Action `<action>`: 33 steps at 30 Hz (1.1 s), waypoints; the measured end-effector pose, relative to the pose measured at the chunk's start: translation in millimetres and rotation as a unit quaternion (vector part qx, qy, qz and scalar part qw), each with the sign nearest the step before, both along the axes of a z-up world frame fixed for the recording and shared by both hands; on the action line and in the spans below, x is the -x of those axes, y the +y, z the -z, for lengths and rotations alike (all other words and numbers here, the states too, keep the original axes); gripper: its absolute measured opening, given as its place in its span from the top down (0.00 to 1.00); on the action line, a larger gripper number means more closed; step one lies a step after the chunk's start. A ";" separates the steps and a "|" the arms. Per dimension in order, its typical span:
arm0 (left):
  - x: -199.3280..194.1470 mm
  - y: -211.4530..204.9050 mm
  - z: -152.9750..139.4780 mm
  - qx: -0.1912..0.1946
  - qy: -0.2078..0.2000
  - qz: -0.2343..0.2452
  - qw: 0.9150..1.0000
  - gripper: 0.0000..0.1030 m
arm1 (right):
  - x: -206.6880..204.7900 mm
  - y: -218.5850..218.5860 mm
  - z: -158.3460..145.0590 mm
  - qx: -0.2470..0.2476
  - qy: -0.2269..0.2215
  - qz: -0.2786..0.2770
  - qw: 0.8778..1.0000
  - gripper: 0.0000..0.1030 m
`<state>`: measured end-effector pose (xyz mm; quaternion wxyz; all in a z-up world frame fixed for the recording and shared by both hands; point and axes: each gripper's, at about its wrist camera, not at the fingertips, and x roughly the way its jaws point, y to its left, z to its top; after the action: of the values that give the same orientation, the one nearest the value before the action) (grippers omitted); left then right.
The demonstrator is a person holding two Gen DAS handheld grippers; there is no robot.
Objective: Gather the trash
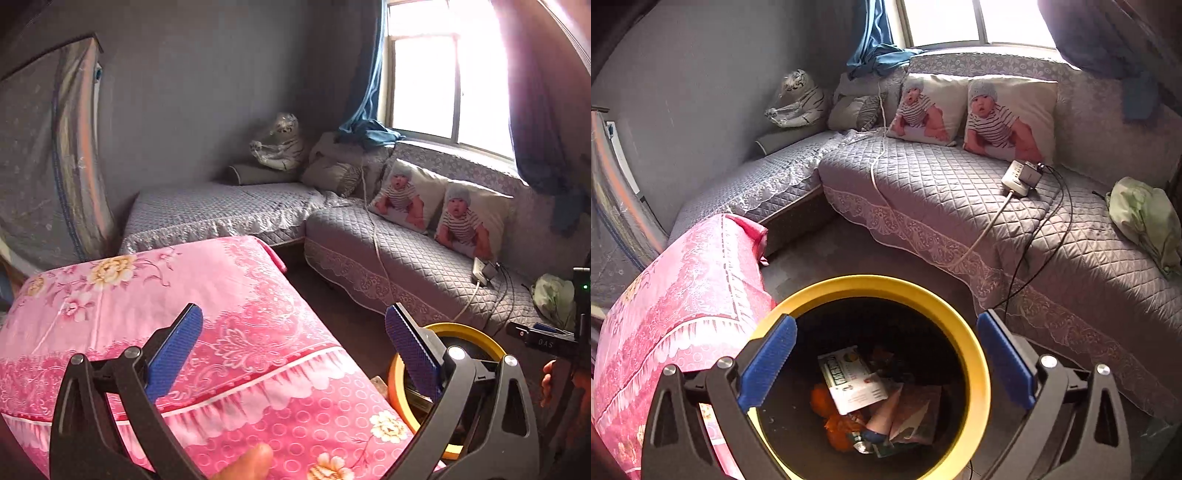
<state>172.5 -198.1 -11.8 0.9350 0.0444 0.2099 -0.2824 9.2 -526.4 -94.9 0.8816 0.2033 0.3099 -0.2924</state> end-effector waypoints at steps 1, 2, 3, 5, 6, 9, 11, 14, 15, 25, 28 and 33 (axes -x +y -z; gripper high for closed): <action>1.0 15.7 -4.5 0.000 -0.009 -0.023 1.000 0.08 | -4.2 10.8 -5.1 0.006 -0.010 -0.012 1.000 0.08; 2.2 31.6 -9.3 0.002 -0.014 -0.043 0.999 0.08 | -7.4 22.8 -10.1 0.013 -0.021 -0.024 0.999 0.08; 3.3 47.1 -14.2 0.006 -0.016 -0.060 0.998 0.08 | -10.4 35.8 -15.4 0.020 -0.033 -0.039 0.998 0.08; 11.0 79.7 -21.8 0.017 -0.019 -0.096 0.995 0.08 | -15.1 65.0 -27.0 0.032 -0.058 -0.073 0.995 0.08; 15.7 94.8 -25.3 0.021 -0.024 -0.114 0.993 0.08 | -16.4 80.1 -33.1 0.037 -0.071 -0.090 0.993 0.08; 32.5 135.9 -32.0 0.020 -0.043 -0.167 0.985 0.08 | -19.3 134.0 -48.5 0.065 -0.110 -0.138 0.982 0.08; 46.3 160.4 -33.7 0.025 -0.044 -0.195 0.979 0.08 | -15.1 166.7 -57.0 0.082 -0.140 -0.160 0.974 0.08; 72.7 191.3 -35.3 0.031 -0.046 -0.233 0.971 0.08 | -0.1 205.2 -70.6 0.100 -0.184 -0.177 0.962 0.08; 82.6 200.0 -35.0 0.030 -0.048 -0.245 0.968 0.08 | 5.0 217.2 -74.6 0.111 -0.191 -0.178 0.959 0.08; 161.3 235.3 -24.3 0.039 -0.053 -0.273 0.960 0.08 | 46.9 279.6 -88.5 0.129 -0.240 -0.217 0.937 0.08; 179.5 238.4 -19.5 0.049 -0.068 -0.292 0.953 0.08 | 46.8 286.5 -82.0 0.118 -0.228 -0.231 0.938 0.08; 191.8 236.6 -14.7 0.056 -0.070 -0.289 0.953 0.08 | 45.2 300.6 -72.8 0.117 -0.210 -0.249 0.938 0.08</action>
<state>-19.4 38.5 3.0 0.9899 -0.0506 0.1321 -0.0078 -36.0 -225.8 -22.1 0.9888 0.0715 0.1215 -0.0483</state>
